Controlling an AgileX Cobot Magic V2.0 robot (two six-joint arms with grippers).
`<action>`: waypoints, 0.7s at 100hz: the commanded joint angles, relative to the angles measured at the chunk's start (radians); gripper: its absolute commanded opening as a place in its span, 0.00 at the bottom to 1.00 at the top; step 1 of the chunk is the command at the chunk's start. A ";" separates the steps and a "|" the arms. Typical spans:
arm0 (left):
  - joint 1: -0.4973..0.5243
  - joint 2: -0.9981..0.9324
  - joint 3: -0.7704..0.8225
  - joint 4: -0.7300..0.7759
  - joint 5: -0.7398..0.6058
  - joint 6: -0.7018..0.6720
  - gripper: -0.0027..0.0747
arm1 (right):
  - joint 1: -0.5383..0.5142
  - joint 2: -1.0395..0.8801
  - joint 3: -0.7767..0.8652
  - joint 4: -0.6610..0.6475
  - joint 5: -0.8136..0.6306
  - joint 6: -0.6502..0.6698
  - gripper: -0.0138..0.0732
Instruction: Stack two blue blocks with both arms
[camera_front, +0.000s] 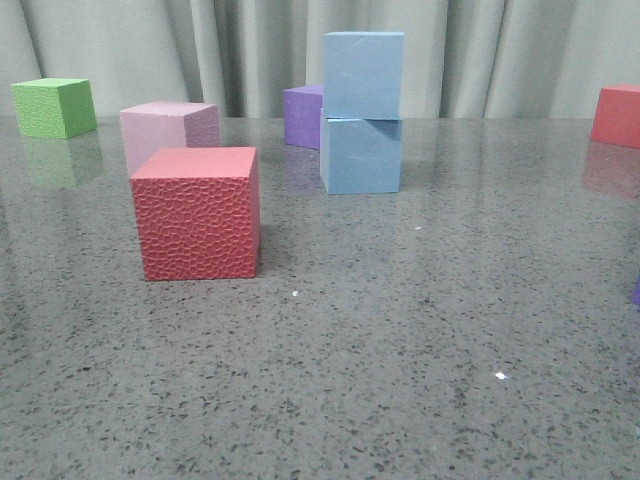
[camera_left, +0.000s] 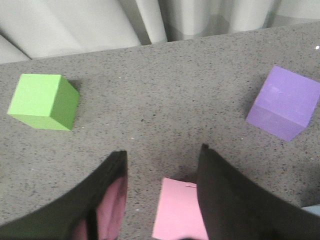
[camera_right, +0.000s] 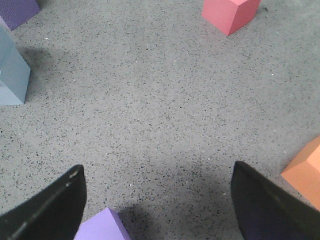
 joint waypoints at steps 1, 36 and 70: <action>0.028 -0.084 -0.036 -0.022 0.012 0.056 0.44 | -0.005 -0.011 -0.024 -0.015 -0.053 -0.006 0.84; 0.131 -0.234 0.121 -0.153 -0.072 0.125 0.44 | -0.005 -0.011 -0.024 -0.015 -0.043 -0.006 0.84; 0.153 -0.555 0.643 -0.151 -0.318 0.093 0.44 | -0.005 -0.011 -0.024 -0.014 -0.002 -0.006 0.84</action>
